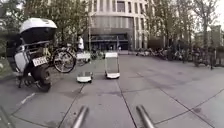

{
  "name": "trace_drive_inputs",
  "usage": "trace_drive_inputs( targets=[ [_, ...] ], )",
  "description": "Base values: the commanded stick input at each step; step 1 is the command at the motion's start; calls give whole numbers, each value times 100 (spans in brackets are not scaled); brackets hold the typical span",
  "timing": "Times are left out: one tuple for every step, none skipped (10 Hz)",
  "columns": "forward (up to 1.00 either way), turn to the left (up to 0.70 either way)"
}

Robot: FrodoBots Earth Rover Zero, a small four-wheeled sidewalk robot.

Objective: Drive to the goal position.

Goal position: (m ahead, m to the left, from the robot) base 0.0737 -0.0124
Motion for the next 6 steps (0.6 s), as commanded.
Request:
trace_drive_inputs(
  targets=[
    [23, 0],
    [0, 0],
    [0, 0],
    [6, 0],
    [29, 0],
    [45, 0]
  ],
)
